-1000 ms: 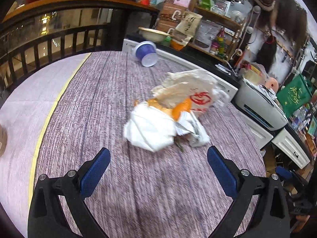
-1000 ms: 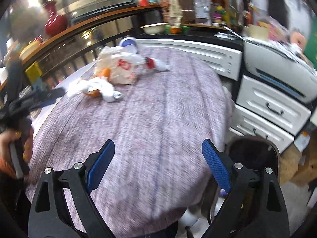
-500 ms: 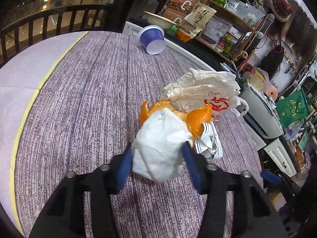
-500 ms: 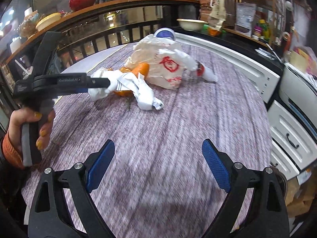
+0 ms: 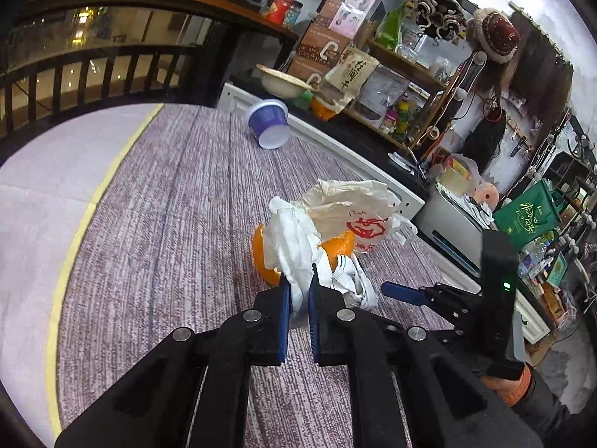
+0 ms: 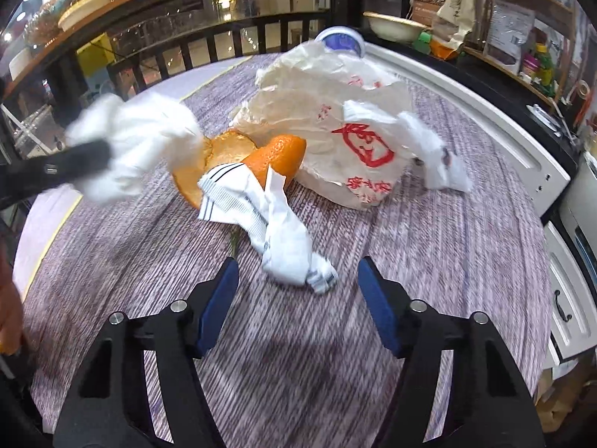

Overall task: Collect trash
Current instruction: 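Grasp the white tissue with the left tool while the right tool grasps the white striped paper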

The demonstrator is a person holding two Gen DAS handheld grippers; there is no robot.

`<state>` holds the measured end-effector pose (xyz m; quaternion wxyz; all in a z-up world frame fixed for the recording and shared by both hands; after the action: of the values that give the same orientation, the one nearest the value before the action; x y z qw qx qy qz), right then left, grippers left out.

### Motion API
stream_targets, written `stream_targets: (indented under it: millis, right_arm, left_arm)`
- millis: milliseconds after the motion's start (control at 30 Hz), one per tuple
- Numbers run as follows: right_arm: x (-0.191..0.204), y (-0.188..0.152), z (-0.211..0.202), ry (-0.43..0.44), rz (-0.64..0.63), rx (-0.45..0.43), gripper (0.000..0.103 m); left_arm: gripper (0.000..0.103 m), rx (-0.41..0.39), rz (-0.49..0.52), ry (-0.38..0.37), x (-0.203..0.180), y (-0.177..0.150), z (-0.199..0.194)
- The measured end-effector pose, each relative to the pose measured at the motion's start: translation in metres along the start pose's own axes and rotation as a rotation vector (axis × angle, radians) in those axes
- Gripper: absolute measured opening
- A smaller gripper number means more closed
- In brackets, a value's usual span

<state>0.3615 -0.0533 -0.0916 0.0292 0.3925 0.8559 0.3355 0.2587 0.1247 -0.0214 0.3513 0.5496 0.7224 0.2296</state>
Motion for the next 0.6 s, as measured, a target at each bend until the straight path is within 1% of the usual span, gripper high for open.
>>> stream_targets:
  millis: [100,133,167,200,300,600]
  right_arm:
    - [0.0,0.007,0.01,-0.012,-0.018,0.012,0.058]
    - [0.001,0.008,0.012,-0.02,-0.024,0.015,0.056]
    - [0.001,0.008,0.014,-0.024,-0.024,0.02,0.047]
    - [0.0,0.008,0.015,-0.022,-0.022,0.024,0.042]
    - [0.002,0.006,0.011,-0.02,-0.025,0.017,0.037]
    - [0.006,-0.02,-0.033,-0.036,-0.013,-0.065,0.037]
  left_arm:
    - [0.009,-0.009,0.005,0.014,0.0,-0.001,0.0]
    - [0.009,-0.008,0.004,0.015,0.0,-0.001,0.001]
    - [0.009,-0.005,0.002,0.01,0.0,-0.001,0.002]
    - [0.009,-0.004,0.001,0.009,0.0,-0.002,0.002]
    - [0.009,-0.006,0.01,0.015,-0.002,-0.003,0.002]
    - [0.009,-0.011,0.064,0.049,-0.018,-0.015,-0.003]
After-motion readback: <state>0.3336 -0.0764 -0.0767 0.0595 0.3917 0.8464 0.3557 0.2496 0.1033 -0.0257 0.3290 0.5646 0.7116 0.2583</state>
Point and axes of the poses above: each gripper's, at about its wrist camera, not at the fingertips, and z roughly the way its jaws point, x to its left, y to its top, the point moved 3 cm from there along z, roughly the way its jaws point, and after that the axes turned 14 degrees about y, right-handed, at the moved point
